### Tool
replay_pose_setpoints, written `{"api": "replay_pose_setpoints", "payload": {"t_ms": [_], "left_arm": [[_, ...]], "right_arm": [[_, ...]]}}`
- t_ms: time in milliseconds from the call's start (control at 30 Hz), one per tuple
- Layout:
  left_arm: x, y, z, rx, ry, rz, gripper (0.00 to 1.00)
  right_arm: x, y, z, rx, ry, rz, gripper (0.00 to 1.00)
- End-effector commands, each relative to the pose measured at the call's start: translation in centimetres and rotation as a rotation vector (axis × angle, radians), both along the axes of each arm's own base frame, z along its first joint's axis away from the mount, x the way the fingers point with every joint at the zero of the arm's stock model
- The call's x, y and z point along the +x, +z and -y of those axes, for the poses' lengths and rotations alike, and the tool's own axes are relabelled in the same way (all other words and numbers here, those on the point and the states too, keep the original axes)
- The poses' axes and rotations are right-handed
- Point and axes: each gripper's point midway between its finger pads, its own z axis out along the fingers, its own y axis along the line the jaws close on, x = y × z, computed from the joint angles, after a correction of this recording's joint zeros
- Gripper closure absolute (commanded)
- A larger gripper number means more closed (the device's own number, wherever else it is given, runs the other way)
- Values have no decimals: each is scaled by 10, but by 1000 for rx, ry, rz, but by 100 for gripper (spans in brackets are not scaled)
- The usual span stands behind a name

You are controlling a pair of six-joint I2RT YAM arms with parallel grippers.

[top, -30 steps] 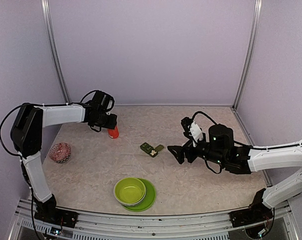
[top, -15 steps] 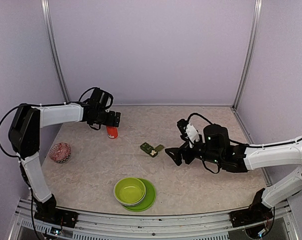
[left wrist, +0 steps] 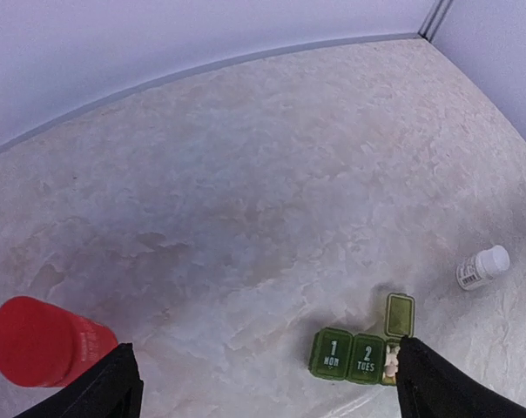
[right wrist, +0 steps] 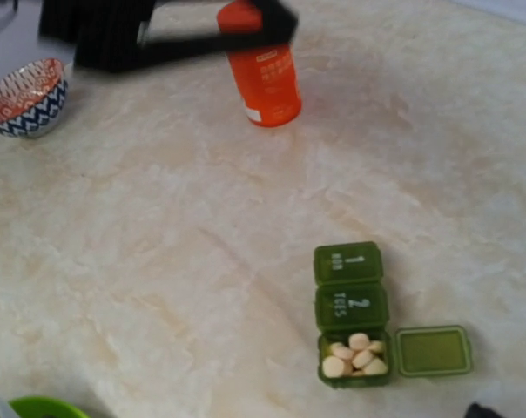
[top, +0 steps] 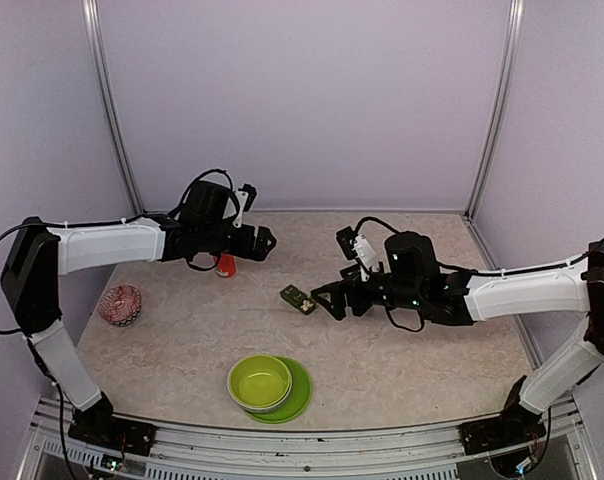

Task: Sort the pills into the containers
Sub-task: Hold the pill container at the center of the board.

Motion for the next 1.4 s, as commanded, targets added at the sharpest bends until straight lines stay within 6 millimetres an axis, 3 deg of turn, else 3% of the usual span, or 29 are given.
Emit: {"api": "replay_pose_setpoints", "payload": {"t_ms": [0,133,367,667,1367], "left_arm": [[-10,-36,26,-49,-106,-70,1],[-14,-59,37,-71,-154,-112,1],[-17,-81,53,-108,-237,-151,1],[-21,-118,61,-114,-270,-220,6],[-36,-152,57,-119,-278,-296,19]], "right_arm": [[12,-1,-6,61,13,-128,1],[19,-12,-8,68,25,-199,3],[34,-29,-12,56,-4,-270,4],[52,-55,-17,31,-79,-348,4],[87,-97,-18,90,-193,-469,4]]}}
